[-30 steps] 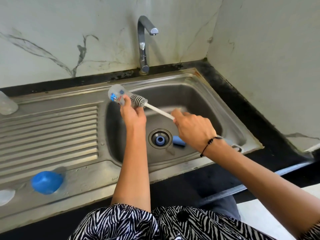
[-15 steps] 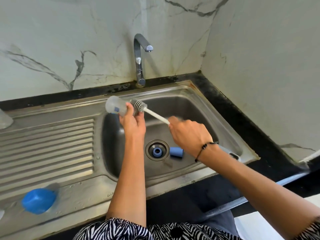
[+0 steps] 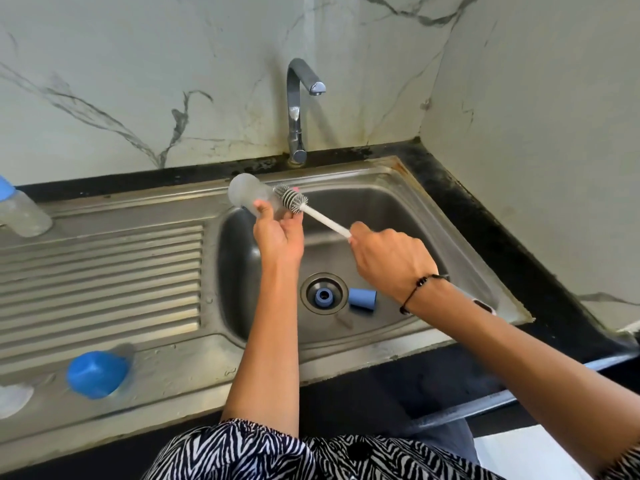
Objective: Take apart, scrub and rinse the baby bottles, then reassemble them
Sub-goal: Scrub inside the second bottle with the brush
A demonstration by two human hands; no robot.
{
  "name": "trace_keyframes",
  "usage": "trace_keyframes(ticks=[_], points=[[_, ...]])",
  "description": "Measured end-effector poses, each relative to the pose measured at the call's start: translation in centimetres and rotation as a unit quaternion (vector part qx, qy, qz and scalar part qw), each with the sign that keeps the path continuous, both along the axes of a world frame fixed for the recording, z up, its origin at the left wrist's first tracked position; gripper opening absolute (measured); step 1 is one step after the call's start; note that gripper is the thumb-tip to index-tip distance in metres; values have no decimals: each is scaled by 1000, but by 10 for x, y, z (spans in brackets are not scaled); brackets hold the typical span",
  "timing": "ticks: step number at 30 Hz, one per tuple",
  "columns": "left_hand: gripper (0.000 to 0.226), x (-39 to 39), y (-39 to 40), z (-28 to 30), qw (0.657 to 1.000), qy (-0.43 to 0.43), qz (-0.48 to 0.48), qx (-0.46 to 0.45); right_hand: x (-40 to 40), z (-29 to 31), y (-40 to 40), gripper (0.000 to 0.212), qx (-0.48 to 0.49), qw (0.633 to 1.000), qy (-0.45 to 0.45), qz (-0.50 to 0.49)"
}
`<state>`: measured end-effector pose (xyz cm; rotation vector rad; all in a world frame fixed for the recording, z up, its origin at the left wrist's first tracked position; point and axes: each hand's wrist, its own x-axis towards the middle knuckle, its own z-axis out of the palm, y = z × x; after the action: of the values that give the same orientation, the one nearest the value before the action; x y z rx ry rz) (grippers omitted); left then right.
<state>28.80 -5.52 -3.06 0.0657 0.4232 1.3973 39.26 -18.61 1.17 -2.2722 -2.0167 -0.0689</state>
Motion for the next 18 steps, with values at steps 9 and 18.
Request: trace_keyframes(ticks=[9, 18], points=[[44, 1, -7, -7, 997, 13, -73, -6, -14, -4, 3, 21, -12, 998, 52, -29], [69, -2, -12, -1, 992, -92, -84, -26, -16, -11, 8, 20, -12, 996, 86, -32]])
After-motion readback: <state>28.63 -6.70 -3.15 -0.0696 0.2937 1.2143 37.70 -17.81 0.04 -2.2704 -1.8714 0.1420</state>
